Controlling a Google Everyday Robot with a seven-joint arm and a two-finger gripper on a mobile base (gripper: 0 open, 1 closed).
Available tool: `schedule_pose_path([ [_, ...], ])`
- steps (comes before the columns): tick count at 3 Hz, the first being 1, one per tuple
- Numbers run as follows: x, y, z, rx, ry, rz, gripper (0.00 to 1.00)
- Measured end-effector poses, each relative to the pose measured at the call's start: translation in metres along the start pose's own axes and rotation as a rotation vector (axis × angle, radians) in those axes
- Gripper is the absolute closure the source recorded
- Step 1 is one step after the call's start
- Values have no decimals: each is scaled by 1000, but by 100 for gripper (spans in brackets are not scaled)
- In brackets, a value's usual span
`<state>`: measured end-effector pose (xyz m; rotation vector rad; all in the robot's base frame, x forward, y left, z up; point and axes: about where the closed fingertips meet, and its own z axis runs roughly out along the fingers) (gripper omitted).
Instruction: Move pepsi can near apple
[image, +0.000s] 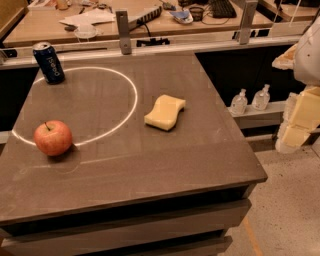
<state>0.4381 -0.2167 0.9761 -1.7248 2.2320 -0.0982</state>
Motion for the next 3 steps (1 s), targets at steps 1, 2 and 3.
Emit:
schedule_pose_path([
  [1,0,0,0,0,0,0,0],
  [2,-8,-6,2,12,-76,14,0],
  [3,-34,-25,7,53,-256,81,0],
])
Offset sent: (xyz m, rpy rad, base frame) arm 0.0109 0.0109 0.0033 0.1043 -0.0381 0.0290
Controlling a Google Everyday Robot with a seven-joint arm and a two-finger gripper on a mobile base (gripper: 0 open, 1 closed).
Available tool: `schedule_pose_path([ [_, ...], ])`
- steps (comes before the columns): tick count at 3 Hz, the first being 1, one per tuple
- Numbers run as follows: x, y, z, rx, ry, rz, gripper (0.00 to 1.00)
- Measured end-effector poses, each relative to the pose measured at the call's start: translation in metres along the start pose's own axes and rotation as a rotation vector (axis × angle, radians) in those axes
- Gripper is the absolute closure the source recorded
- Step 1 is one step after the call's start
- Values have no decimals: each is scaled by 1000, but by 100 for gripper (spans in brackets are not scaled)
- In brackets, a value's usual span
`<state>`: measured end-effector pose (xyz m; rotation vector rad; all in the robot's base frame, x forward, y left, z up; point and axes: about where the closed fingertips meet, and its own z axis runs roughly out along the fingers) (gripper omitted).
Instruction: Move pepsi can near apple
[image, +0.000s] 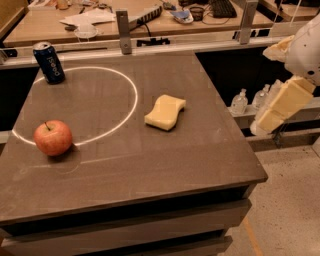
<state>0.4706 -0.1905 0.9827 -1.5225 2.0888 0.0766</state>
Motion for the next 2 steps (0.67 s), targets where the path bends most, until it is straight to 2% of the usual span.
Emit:
schedule_pose_path([
  [1,-34,-14,31,3,-217,42,0],
  [2,-90,-32,57,-5,-417,13,0],
])
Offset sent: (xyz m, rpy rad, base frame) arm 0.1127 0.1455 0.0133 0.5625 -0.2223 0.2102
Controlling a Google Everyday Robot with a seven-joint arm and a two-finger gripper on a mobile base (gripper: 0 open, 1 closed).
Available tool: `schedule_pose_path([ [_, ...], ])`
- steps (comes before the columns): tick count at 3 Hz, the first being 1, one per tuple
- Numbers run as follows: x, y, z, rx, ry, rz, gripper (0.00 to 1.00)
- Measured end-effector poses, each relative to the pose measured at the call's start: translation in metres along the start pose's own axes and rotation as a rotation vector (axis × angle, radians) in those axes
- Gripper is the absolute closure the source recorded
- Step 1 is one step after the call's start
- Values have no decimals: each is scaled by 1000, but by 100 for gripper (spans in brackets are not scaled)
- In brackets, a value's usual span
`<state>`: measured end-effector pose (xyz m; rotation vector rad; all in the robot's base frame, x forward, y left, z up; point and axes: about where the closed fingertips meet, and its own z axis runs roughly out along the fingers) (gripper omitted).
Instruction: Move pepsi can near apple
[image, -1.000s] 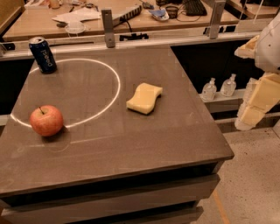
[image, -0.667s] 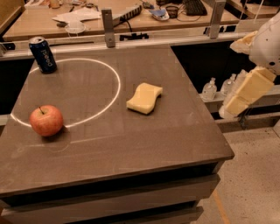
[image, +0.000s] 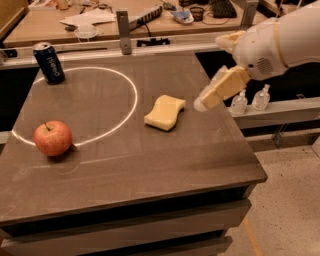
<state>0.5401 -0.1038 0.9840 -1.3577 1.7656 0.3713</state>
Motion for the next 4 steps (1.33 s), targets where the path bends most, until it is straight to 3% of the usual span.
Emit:
schedule_pose_path([
  [2,-8,-1,8,-4,-29,-7,0],
  [3,-18,-6,38,4,-86,8,0],
  [4,-49,-22,125,13,-244,45,0],
])
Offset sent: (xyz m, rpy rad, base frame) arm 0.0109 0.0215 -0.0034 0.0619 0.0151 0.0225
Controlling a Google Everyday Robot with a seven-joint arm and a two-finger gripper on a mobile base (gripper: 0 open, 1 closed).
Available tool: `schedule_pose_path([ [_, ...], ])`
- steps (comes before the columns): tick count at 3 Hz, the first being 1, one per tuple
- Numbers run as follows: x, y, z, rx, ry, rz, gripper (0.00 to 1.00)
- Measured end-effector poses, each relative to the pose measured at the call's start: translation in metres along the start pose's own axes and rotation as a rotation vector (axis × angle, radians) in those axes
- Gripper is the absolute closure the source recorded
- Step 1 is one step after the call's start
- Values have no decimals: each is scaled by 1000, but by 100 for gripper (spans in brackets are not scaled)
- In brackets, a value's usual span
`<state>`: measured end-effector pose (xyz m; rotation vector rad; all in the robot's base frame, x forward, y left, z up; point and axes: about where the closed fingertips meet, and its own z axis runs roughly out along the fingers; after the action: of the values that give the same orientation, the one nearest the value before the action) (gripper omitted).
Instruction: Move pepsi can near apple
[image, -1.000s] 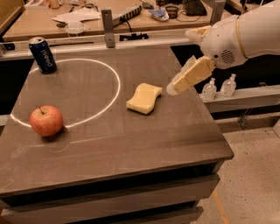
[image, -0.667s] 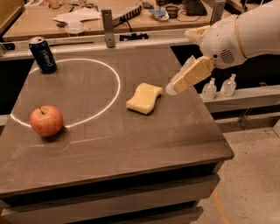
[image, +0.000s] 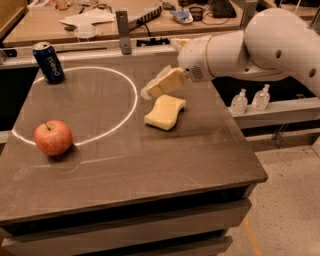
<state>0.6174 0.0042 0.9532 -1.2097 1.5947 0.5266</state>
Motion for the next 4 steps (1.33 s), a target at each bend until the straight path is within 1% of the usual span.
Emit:
schedule_pose_path([
  [1,-12,-11,89,-10,-92,2,0],
  [2,-30,-11,159,-66,-146,33,0],
  [3,-57,-11,219,-134,-185,62,0],
  [4,-68,-10,262,-175,-175,87,0],
])
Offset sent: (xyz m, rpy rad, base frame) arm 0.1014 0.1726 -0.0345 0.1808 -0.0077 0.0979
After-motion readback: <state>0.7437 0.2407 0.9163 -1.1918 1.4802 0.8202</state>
